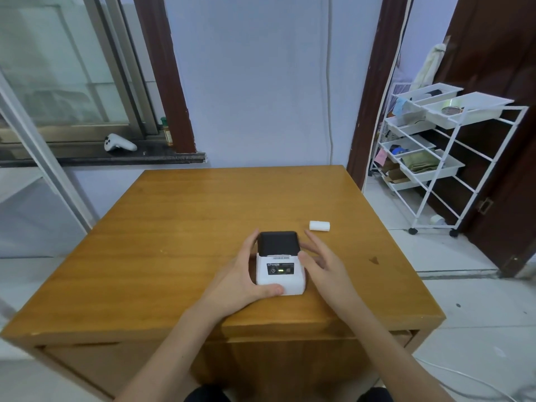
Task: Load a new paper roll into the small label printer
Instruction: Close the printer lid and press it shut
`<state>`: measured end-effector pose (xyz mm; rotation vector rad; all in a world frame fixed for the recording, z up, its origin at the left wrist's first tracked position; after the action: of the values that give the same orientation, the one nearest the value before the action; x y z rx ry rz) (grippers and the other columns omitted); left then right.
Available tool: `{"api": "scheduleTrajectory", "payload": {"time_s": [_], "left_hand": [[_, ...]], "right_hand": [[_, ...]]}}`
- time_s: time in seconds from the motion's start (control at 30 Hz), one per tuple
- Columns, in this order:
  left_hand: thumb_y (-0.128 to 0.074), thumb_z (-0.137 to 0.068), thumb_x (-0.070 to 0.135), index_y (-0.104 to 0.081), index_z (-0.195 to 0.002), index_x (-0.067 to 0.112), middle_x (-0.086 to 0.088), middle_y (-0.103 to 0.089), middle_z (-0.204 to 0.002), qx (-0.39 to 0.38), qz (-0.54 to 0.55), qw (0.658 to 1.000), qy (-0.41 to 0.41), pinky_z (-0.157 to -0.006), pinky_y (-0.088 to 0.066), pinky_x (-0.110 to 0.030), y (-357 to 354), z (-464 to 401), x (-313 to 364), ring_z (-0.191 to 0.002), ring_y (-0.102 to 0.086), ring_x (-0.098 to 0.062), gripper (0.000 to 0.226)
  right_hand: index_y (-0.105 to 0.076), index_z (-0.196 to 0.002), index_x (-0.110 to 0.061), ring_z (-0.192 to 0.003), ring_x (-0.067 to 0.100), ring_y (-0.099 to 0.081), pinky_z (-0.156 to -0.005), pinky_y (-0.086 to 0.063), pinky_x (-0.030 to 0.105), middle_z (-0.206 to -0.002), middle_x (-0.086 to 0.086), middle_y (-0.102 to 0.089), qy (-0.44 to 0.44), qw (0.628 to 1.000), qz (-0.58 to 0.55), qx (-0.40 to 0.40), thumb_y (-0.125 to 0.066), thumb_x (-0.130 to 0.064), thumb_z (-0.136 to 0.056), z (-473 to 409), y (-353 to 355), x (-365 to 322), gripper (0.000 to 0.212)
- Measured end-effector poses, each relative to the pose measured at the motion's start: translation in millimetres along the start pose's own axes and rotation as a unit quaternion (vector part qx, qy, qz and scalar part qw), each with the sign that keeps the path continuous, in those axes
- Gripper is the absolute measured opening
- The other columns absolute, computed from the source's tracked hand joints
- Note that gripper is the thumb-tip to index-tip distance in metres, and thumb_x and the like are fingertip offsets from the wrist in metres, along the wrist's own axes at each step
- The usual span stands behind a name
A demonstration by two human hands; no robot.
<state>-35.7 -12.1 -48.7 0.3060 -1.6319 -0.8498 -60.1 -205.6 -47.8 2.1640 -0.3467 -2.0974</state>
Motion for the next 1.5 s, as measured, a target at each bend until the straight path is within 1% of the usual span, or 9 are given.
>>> {"api": "scheduleTrajectory", "payload": {"time_s": [0.13,0.3,0.4,0.53,0.7,0.93,1.07,1.23,1.5], "left_hand": [[-0.076,-0.056,0.074,0.008,-0.15,0.047,0.024,-0.035,-0.149,-0.001,-0.023,1.0,0.007,-0.102,-0.04,-0.026,-0.3,-1.1,-0.1,-0.132,-0.043,-0.005,0.129],[-0.081,-0.065,0.057,-0.012,-0.111,0.073,0.051,-0.028,-0.106,0.002,-0.045,0.998,-0.037,-0.074,-0.031,0.0,4.0,4.6,18.2,-0.096,-0.041,0.018,0.085],[-0.083,-0.064,0.056,-0.016,-0.109,0.075,0.05,-0.032,-0.107,0.008,-0.04,0.998,-0.053,-0.076,-0.032,-0.001,3.2,2.2,16.7,-0.094,-0.038,0.028,0.083],[-0.082,-0.062,0.061,-0.021,-0.12,0.073,0.044,-0.042,-0.118,0.016,-0.029,0.998,-0.054,-0.092,-0.04,-0.015,-0.5,-2.6,8.8,-0.108,-0.045,0.017,0.085],[-0.083,-0.065,0.053,-0.021,-0.11,0.072,0.051,-0.032,-0.107,0.024,-0.035,0.997,-0.069,-0.077,-0.029,0.001,-0.3,-1.3,9.3,-0.097,-0.033,0.037,0.079],[-0.081,-0.067,0.055,-0.018,-0.128,0.058,0.045,-0.034,-0.105,0.027,-0.031,0.997,-0.071,-0.078,-0.027,-0.001,-0.1,-0.8,7.2,-0.101,-0.037,0.013,0.088],[-0.081,-0.069,0.053,-0.024,-0.139,0.048,0.043,-0.034,-0.105,0.026,-0.029,0.996,-0.074,-0.077,-0.027,-0.001,-1.1,-2.8,7.1,-0.104,-0.039,0.01,0.09],[-0.08,-0.068,0.055,-0.023,-0.12,0.062,0.042,-0.042,-0.109,0.029,-0.028,0.997,-0.072,-0.083,-0.035,-0.008,-1.4,-3.1,5.4,-0.102,-0.046,0.014,0.078],[-0.08,-0.069,0.055,-0.024,-0.123,0.06,0.039,-0.046,-0.11,0.04,-0.028,0.996,-0.076,-0.075,-0.033,-0.004,-1.6,-1.6,4.9,-0.099,-0.046,0.014,0.078]], "right_hand": [[-0.049,-0.142,-0.031,-0.111,0.006,-0.064,-0.091,-0.053,0.022,-0.126,-0.006,-0.066,0.002,1.0,0.027,-0.003,-0.058,-0.03,-0.094,0.2,-1.1,0.1,0.048],[-0.05,-0.141,-0.028,-0.111,0.003,-0.063,-0.092,-0.053,0.023,-0.127,-0.009,-0.066,0.008,1.0,0.024,0.001,-0.058,-0.029,-0.094,-0.6,-1.0,0.7,0.048],[-0.05,-0.141,-0.026,-0.112,0.003,-0.063,-0.092,-0.051,0.021,-0.126,-0.012,-0.065,0.021,1.0,0.023,0.003,-0.059,-0.027,-0.094,-1.2,-1.4,2.1,0.048],[-0.053,-0.138,-0.025,-0.108,-0.003,-0.062,-0.082,-0.05,0.011,-0.121,-0.015,-0.064,0.034,0.999,0.018,0.009,-0.059,-0.023,-0.094,-5.0,-0.5,7.1,0.045],[-0.054,-0.138,-0.023,-0.094,-0.017,-0.061,-0.081,-0.049,0.01,-0.108,-0.027,-0.062,0.034,0.999,0.011,0.01,-0.06,-0.023,-0.094,-9.5,-0.5,11.6,0.044],[-0.051,-0.139,-0.026,-0.087,-0.024,-0.057,-0.073,-0.047,0.005,-0.109,-0.029,-0.058,0.036,0.999,0.029,0.004,-0.058,-0.026,-0.095,-10.6,-0.2,11.4,0.046],[-0.054,-0.139,-0.024,-0.108,-0.006,-0.059,-0.096,-0.048,0.018,-0.13,-0.013,-0.062,0.045,0.998,0.033,0.013,-0.059,-0.027,-0.094,-9.8,-0.2,9.2,0.045],[-0.054,-0.139,-0.024,-0.115,-0.001,-0.058,-0.099,-0.046,0.021,-0.134,-0.011,-0.061,0.045,0.999,0.028,0.008,-0.058,-0.027,-0.095,-8.8,-0.8,8.5,0.045],[-0.051,-0.141,-0.025,-0.121,0.004,-0.054,-0.092,-0.043,0.015,-0.137,-0.01,-0.058,0.044,0.998,0.032,0.007,-0.057,-0.029,-0.095,-5.3,-1.0,5.3,0.046]]}}
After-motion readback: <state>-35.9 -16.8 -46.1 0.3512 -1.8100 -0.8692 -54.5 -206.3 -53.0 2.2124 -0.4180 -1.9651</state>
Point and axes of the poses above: each hand's wrist, its own z-axis away from the middle knuckle, its own y-axis out of the back of the hand, x = y × z, the point moved 3 cm from there along -z, towards the middle knuckle
